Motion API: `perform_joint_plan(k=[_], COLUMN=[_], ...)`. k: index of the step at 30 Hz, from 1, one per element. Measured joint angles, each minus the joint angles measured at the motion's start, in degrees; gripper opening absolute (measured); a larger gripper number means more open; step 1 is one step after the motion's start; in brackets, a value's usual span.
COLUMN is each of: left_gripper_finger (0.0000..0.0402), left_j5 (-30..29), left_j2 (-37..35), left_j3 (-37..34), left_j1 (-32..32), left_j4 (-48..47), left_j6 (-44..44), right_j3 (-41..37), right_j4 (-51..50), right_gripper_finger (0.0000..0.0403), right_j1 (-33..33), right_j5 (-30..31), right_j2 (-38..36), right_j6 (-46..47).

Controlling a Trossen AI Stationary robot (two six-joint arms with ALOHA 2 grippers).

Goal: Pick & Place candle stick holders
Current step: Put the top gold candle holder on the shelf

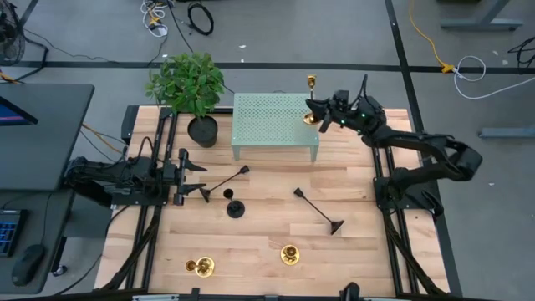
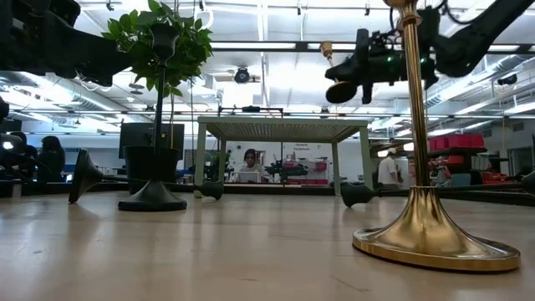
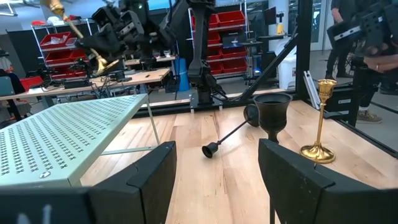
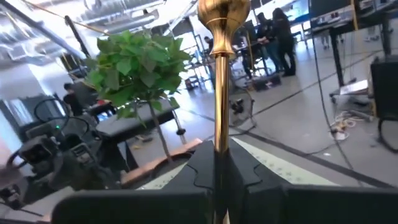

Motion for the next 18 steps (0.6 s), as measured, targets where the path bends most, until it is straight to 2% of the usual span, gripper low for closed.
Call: perform_joint_plan(k=[6, 18], left_gripper_finger=[0.0227, 0.0227], left_j5=[0.00, -0.02], left_j2=[0.00, 0.00], left_j3=[0.00, 0.00], left_j1=[0.00, 0.00], left_j4=[0.00, 0.00], left_j6=[0.00, 0.00], right_j3=[1.19, 15.03], right_j4=[9.78, 9.50], right_gripper_finger=[0.0005, 0.0005], right_j1=[-1.46, -1.70], right_j5=[-4.75, -13.08], right_j2=[7.42, 19.78], right_j6=[3.41, 3.57])
